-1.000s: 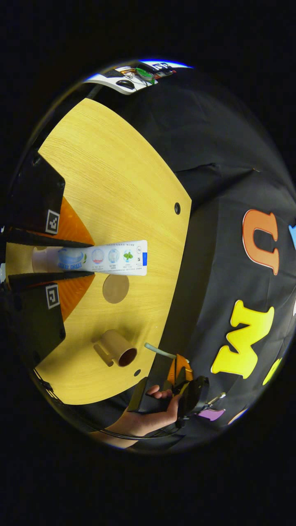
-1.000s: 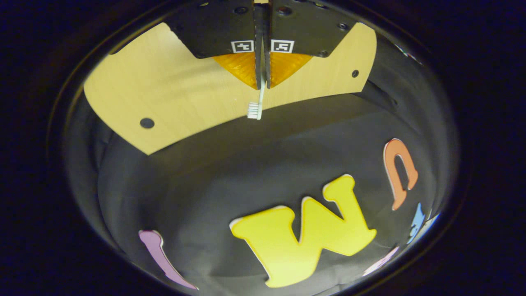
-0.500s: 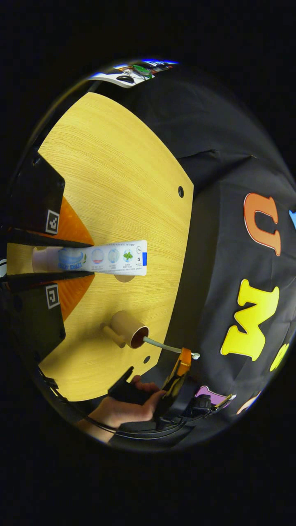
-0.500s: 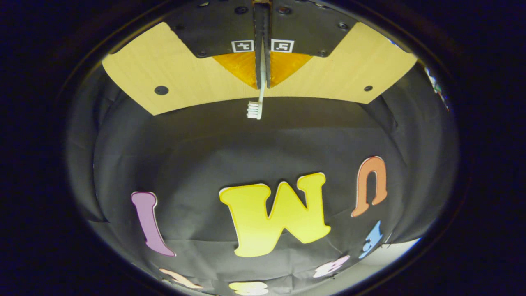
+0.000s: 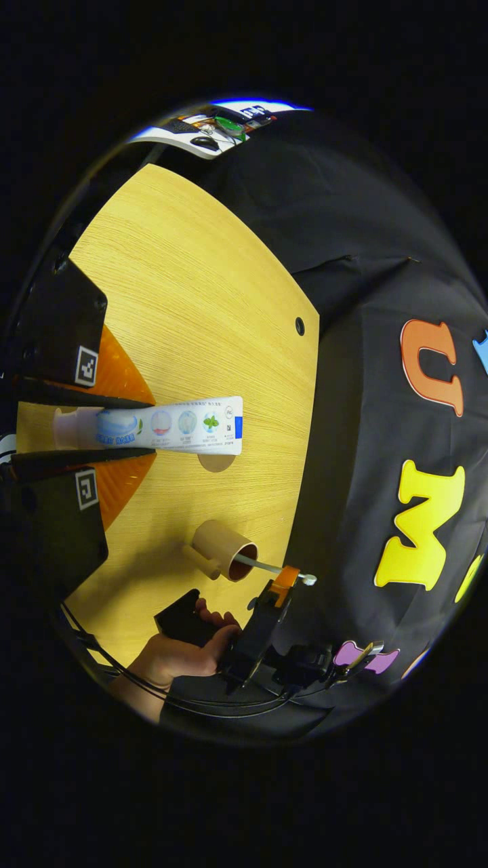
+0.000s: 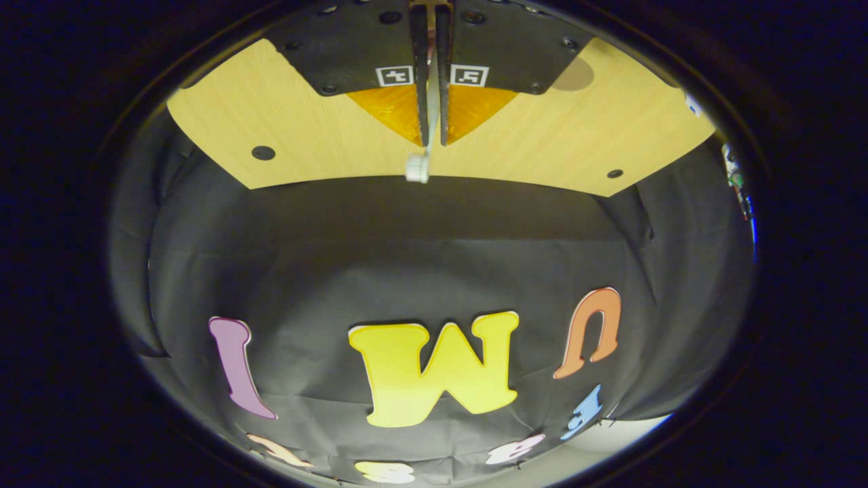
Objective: Put the toothbrush and toothpaste on the desktop into the cup, then pick up the cup and place it on the coaster on the desktop.
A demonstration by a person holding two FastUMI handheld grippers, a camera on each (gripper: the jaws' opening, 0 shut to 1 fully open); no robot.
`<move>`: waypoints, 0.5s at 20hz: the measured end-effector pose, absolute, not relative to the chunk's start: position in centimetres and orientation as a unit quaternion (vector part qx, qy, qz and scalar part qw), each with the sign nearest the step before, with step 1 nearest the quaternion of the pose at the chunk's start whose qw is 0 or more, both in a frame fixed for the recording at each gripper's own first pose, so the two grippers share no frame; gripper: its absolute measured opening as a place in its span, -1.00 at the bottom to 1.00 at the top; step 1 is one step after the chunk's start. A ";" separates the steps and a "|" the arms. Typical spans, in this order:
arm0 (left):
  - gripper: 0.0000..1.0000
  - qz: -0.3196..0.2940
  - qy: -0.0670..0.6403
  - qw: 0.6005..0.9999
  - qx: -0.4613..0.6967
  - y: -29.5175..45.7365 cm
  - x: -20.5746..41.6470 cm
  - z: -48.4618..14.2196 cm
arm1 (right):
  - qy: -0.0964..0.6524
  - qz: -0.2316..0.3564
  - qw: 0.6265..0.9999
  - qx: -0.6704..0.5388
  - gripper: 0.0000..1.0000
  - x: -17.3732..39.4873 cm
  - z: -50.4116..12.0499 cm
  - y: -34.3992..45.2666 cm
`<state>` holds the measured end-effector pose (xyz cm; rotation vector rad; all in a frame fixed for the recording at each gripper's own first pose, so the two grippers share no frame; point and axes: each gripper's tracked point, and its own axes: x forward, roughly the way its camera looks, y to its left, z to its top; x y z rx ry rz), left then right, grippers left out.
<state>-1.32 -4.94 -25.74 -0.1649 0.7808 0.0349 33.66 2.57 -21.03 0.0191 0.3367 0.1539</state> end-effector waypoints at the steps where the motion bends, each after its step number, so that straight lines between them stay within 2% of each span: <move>1: -0.39 0.016 0.375 0.923 -0.080 -5.0 -1.0 -25.6 | 0.169 0.075 0.983 0.011 -0.87 33.6 -21.2 2.4; 3: -0.39 0.011 0.362 0.929 -0.077 -5.5 0.3 -25.3 | 0.166 0.074 0.983 0.020 -0.82 33.0 -20.3 1.9; 4: -0.39 0.007 0.352 0.933 -0.075 -5.9 1.1 -24.8 | 0.164 0.075 0.983 0.023 -0.70 32.5 -19.9 1.5; 7: -0.39 -0.015 0.299 0.952 -0.070 -7.8 4.0 -22.2 | 0.162 0.071 0.984 0.028 -0.56 31.4 -17.6 0.1; 10: -0.39 -0.041 0.222 0.971 -0.077 -10.5 8.9 -19.6 | 0.175 0.064 0.982 0.032 -0.19 30.2 -16.2 -1.8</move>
